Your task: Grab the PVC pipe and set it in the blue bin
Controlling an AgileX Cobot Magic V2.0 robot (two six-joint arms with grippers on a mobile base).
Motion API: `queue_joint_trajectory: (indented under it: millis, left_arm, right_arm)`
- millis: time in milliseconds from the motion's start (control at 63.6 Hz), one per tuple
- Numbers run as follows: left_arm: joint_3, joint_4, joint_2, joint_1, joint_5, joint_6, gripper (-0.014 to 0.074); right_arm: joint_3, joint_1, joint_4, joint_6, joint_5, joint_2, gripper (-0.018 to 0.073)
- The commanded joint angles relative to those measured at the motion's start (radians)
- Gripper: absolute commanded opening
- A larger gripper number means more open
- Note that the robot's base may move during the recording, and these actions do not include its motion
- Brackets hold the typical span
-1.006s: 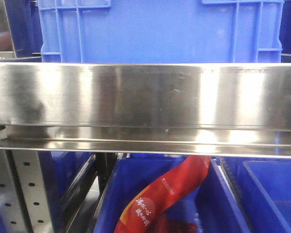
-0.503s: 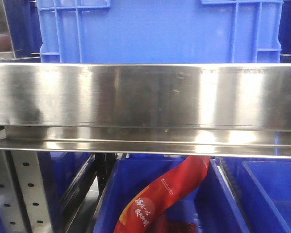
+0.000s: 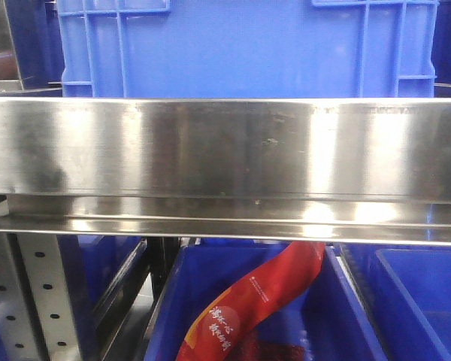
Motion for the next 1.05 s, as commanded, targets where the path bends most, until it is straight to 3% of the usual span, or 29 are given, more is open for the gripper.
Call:
queue_joint_trajectory:
  millis: [0,1038]
  left_arm:
    - [-0.001,-0.005,-0.005,-0.008,-0.01,-0.006,-0.0111]
    - [-0.001,-0.005,-0.005,-0.008,-0.01,-0.006,-0.0111]
  right_arm:
    - [0.0,-0.005,-0.008,0.001,-0.015,-0.003,-0.0167]
    - [0.0,-0.005,-0.008,0.001,-0.015,-0.003,-0.0167]
